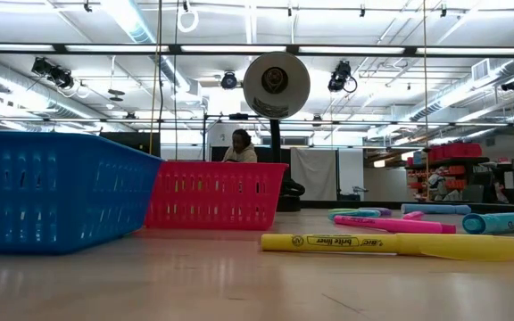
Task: Pick & Place Markers
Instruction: Put the middle blue highlighter pen into the blue bin
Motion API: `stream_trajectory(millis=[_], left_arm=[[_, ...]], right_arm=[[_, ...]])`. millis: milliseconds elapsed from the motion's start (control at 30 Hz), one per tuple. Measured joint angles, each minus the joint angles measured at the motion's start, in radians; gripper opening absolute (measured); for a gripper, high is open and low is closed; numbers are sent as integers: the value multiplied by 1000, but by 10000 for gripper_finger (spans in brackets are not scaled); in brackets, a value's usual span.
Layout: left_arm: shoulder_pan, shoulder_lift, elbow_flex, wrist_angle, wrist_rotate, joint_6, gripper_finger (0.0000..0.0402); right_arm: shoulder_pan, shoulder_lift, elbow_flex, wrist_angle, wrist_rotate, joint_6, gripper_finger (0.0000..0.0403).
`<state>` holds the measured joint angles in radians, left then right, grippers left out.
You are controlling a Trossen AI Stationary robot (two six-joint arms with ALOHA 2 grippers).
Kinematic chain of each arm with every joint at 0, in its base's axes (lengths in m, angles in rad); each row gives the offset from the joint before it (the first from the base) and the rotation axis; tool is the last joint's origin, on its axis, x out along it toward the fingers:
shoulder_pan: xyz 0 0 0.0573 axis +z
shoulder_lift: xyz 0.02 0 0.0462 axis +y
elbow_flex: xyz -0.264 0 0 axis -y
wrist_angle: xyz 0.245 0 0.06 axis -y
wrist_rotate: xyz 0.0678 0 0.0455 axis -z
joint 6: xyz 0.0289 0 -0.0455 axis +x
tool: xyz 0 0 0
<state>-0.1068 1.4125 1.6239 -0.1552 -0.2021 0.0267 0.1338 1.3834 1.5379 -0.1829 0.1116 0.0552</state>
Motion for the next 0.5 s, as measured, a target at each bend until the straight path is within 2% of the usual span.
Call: stream_trajectory(millis=[367,500], left_arm=[[-1,51,52,3,31,11,233],[-1,48,52,1,32,5,216]], right_arm=[[2,0,0,-10,0,-3,47],[2,0,0,-12,0,-11,47]])
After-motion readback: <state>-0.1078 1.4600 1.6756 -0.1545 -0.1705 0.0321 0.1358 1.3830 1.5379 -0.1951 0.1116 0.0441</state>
